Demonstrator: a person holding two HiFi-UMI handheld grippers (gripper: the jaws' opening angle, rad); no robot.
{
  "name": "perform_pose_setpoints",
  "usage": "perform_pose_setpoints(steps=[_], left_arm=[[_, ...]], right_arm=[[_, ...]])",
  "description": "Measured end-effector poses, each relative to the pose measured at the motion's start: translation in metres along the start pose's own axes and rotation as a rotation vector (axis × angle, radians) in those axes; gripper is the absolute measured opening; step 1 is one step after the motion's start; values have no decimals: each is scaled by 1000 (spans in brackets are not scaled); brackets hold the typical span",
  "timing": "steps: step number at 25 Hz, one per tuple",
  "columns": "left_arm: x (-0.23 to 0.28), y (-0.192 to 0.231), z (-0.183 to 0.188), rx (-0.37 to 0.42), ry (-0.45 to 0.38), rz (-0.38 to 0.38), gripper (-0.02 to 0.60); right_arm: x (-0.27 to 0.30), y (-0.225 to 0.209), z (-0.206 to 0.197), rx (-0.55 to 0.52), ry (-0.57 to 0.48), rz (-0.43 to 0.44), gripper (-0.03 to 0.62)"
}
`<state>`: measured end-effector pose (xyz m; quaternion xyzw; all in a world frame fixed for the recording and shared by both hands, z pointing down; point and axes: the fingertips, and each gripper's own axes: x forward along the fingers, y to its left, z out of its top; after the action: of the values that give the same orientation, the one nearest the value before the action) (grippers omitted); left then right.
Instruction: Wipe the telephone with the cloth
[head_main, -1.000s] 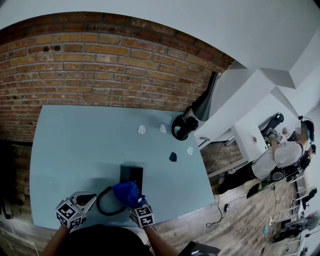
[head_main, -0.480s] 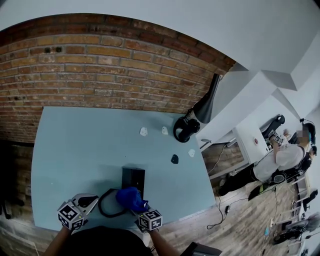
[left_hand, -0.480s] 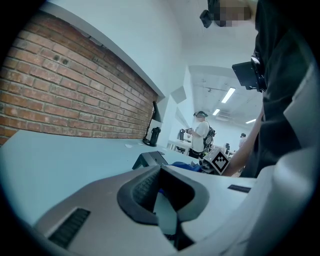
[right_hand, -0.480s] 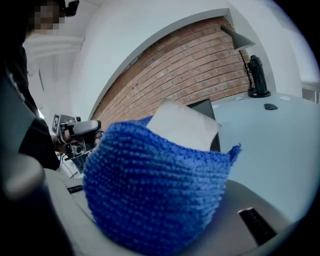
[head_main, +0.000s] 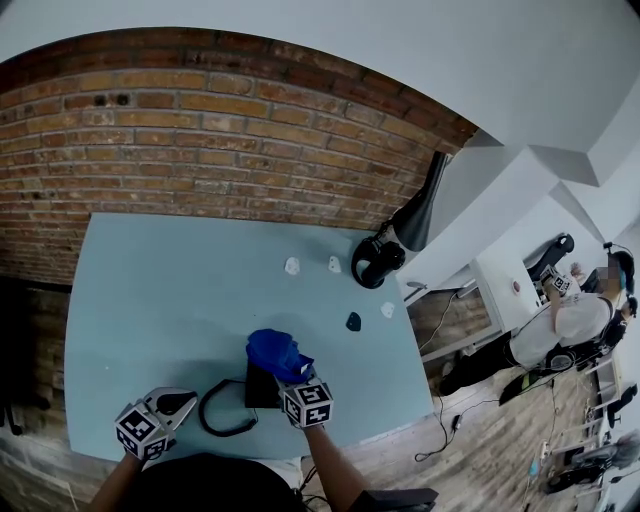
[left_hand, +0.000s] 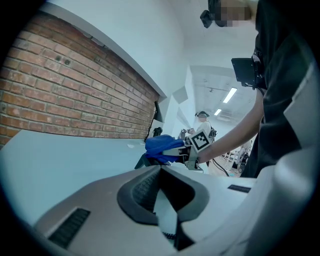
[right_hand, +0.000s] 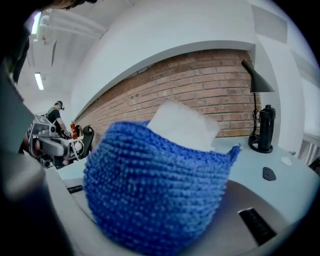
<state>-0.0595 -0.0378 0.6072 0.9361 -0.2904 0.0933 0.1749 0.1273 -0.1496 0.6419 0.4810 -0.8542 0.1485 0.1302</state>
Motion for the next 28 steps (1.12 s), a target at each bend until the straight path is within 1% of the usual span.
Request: perform_pose_setpoints(steps=[3, 7, 9, 12, 14, 18, 28], left_arm=[[-2, 2, 2, -1, -3, 9, 21], [-6, 7, 0, -9, -1, 25, 21], [-8, 7, -2, -13, 2, 29, 21], [-7, 7, -4, -15, 5, 27, 21], [-4, 6, -4, -15, 6, 23, 21], [-1, 5, 0, -11, 2, 16, 21], [2, 7, 3, 2, -1, 9, 21]], right_arm=[[12, -17, 6, -19, 37, -24, 137], [23, -26, -2, -10, 97, -59, 137], [24, -25, -5, -10, 93, -69, 137], [24, -22, -5, -53, 89, -70, 136], [23, -22, -7, -63, 87, -63, 137], [19, -21, -11, -52, 81, -53, 136], [11, -17, -20, -35, 76, -61, 136]])
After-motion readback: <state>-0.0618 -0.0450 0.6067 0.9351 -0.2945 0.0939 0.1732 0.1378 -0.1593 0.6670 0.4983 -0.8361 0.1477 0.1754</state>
